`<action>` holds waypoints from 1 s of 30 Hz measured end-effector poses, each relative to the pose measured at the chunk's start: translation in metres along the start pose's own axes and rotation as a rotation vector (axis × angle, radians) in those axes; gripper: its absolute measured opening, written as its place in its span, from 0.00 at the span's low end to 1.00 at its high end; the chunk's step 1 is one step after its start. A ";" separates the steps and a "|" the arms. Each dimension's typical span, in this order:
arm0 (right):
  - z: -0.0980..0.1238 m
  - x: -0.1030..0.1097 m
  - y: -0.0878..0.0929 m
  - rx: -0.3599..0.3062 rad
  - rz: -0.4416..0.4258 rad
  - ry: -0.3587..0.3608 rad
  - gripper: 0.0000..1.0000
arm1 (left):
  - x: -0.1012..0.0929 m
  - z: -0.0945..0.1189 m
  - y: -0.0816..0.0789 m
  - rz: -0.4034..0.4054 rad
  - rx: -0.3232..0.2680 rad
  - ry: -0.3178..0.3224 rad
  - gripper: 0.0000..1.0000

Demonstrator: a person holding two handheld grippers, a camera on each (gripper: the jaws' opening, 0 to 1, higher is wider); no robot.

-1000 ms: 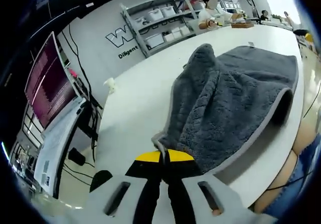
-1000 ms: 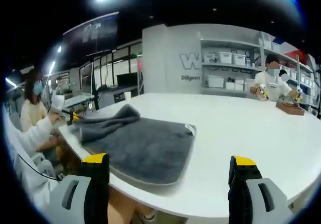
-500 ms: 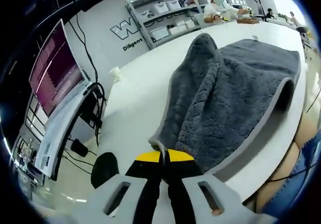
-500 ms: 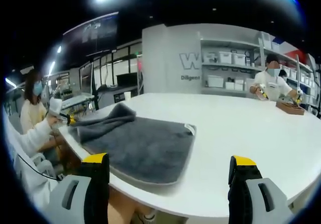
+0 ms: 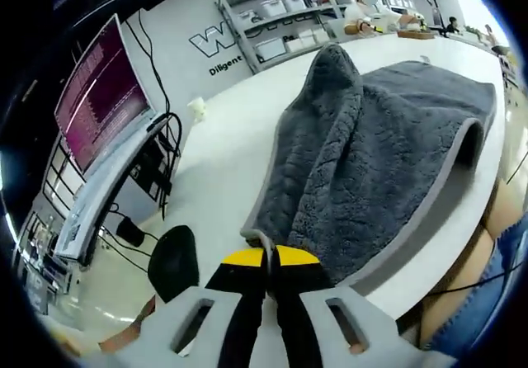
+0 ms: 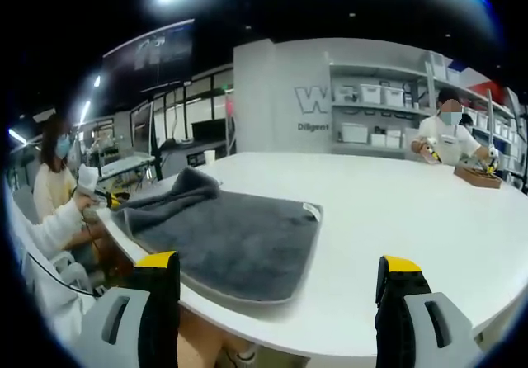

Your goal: Open the folded towel by lifting each exposed corner and separating the folded layers until the towel lies flat within the target outline without major curled edges

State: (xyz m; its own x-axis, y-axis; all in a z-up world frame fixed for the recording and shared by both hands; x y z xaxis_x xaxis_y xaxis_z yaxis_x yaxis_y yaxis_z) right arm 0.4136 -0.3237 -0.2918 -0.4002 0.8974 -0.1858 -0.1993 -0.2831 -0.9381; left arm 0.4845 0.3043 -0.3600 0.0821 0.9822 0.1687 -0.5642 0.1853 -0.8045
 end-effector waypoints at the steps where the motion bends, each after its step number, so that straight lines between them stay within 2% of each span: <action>1: 0.000 0.000 0.000 0.000 0.000 -0.001 0.99 | 0.000 0.000 -0.001 0.013 -0.013 0.010 0.03; 7: -0.002 0.001 0.001 0.007 -0.001 0.003 0.99 | 0.005 0.010 -0.006 0.060 -0.062 0.011 0.12; 12: -0.004 0.002 0.002 0.021 -0.003 0.012 0.99 | 0.011 0.024 -0.013 0.112 -0.116 0.008 0.25; 15: -0.007 0.004 0.004 0.032 -0.003 0.015 0.99 | 0.008 0.032 -0.018 0.152 -0.147 0.057 0.29; 20: -0.017 0.015 0.000 0.012 -0.004 -0.008 0.99 | 0.004 0.042 -0.034 0.211 -0.200 0.130 0.46; 24: -0.024 0.022 -0.004 0.028 0.023 -0.021 0.99 | -0.005 0.043 -0.041 0.219 -0.210 0.187 0.55; 25: -0.026 0.023 -0.004 0.033 0.030 -0.025 0.99 | -0.011 0.042 -0.045 0.220 -0.219 0.228 0.57; 30: -0.029 0.028 -0.007 0.028 0.039 -0.038 0.99 | -0.022 0.041 -0.054 0.232 -0.222 0.290 0.68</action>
State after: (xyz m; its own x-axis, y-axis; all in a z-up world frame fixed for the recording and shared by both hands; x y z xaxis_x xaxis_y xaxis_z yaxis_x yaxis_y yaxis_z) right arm 0.4299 -0.2862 -0.2986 -0.4413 0.8722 -0.2108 -0.2077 -0.3278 -0.9216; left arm 0.4792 0.2715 -0.2970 0.2189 0.9604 -0.1724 -0.4070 -0.0707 -0.9107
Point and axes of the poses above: the point that each gripper's makers call its tool centre point, and the gripper's own axes: z roughly backward along the fingers, x roughly to its left, y roughly out of its underside, the point moved 8 cm from there along z, roughly backward along the fingers, and after that the axes turned 14 degrees about z, right-handed, at the moved point
